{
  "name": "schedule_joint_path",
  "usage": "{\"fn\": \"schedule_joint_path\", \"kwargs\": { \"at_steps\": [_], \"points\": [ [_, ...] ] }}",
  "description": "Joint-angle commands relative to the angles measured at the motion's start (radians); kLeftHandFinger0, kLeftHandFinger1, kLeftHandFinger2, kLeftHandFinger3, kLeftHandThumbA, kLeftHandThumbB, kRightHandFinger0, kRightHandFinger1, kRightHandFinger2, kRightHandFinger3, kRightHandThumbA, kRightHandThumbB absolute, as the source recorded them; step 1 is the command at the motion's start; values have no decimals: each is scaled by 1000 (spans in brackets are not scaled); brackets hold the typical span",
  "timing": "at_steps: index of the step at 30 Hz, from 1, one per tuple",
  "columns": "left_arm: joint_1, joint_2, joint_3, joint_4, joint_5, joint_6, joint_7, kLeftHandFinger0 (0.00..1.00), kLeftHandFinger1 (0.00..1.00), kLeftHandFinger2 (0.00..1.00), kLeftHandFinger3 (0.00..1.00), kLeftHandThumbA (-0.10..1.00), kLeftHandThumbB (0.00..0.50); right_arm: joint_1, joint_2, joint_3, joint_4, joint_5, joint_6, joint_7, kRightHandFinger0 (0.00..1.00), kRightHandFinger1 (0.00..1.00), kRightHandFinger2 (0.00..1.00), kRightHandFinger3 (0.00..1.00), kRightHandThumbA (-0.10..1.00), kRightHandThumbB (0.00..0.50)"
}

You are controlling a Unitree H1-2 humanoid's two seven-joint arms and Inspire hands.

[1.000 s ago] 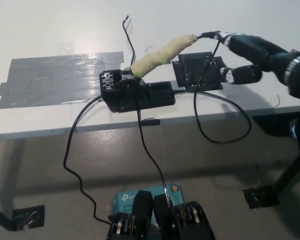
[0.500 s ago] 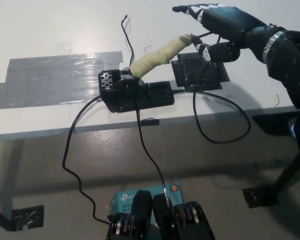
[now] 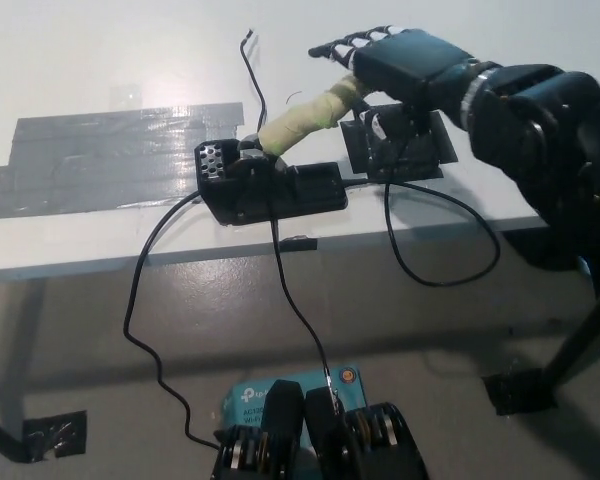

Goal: The robot uses its right hand to grab the soldering gun kept on the middle of the table and pulls it out of its base and keep it on the right side of the base

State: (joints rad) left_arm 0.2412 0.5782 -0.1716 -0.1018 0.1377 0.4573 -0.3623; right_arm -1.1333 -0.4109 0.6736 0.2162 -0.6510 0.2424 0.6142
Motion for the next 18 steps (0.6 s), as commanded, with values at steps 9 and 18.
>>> {"fn": "schedule_joint_path", "kwargs": {
  "at_steps": [9, 18],
  "points": [
    [-14, -5, 13, -35, 53, 13, -71, 1000, 1000, 1000, 1000, 525, 150, -156, 34, 79, 142, -159, -41, 107, 1000, 1000, 1000, 1000, 187, 500],
    [-20, -17, 24, -38, 64, 13, -89, 1000, 1000, 1000, 1000, 515, 163, -106, 39, 151, 125, -214, 30, 274, 1000, 1000, 1000, 1000, 158, 500]
  ]
}}
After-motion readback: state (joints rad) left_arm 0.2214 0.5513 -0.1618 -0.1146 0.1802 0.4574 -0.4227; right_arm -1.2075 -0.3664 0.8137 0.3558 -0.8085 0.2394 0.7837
